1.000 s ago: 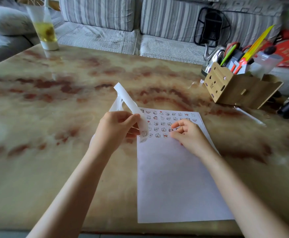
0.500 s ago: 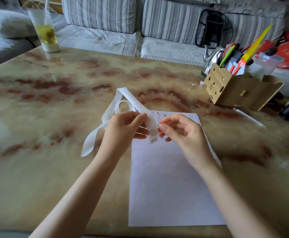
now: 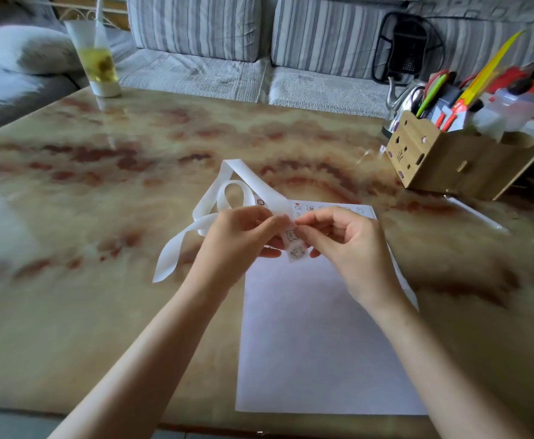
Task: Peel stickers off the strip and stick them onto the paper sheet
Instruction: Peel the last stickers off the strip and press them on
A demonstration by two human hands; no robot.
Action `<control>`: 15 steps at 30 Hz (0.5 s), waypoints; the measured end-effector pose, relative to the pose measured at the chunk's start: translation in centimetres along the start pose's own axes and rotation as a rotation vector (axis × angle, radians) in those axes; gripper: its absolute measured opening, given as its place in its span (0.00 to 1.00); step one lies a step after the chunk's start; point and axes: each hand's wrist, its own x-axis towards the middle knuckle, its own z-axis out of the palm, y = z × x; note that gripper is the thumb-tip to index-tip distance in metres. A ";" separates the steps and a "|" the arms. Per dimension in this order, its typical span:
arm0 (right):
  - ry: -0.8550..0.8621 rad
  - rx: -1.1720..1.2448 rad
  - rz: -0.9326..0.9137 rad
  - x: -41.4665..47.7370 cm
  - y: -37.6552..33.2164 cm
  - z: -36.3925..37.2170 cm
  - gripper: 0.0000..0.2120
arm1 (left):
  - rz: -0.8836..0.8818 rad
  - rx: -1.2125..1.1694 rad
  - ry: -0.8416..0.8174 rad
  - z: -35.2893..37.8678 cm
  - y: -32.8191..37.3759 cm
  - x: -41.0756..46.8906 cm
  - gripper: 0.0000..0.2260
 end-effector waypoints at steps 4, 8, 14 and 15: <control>-0.003 -0.043 -0.031 -0.1 0.2 -0.3 0.07 | 0.006 0.015 -0.007 0.1 -0.3 0.2 0.08; -0.011 -0.089 -0.052 -0.2 0.3 -0.3 0.07 | 0.020 0.012 0.008 0.2 -0.6 0.3 0.07; -0.003 -0.055 -0.032 0.0 0.2 -0.4 0.06 | 0.068 0.036 0.025 0.6 -0.8 0.4 0.07; -0.002 -0.050 -0.030 0.0 0.1 -0.5 0.06 | 0.075 0.039 0.029 0.7 -0.8 0.4 0.07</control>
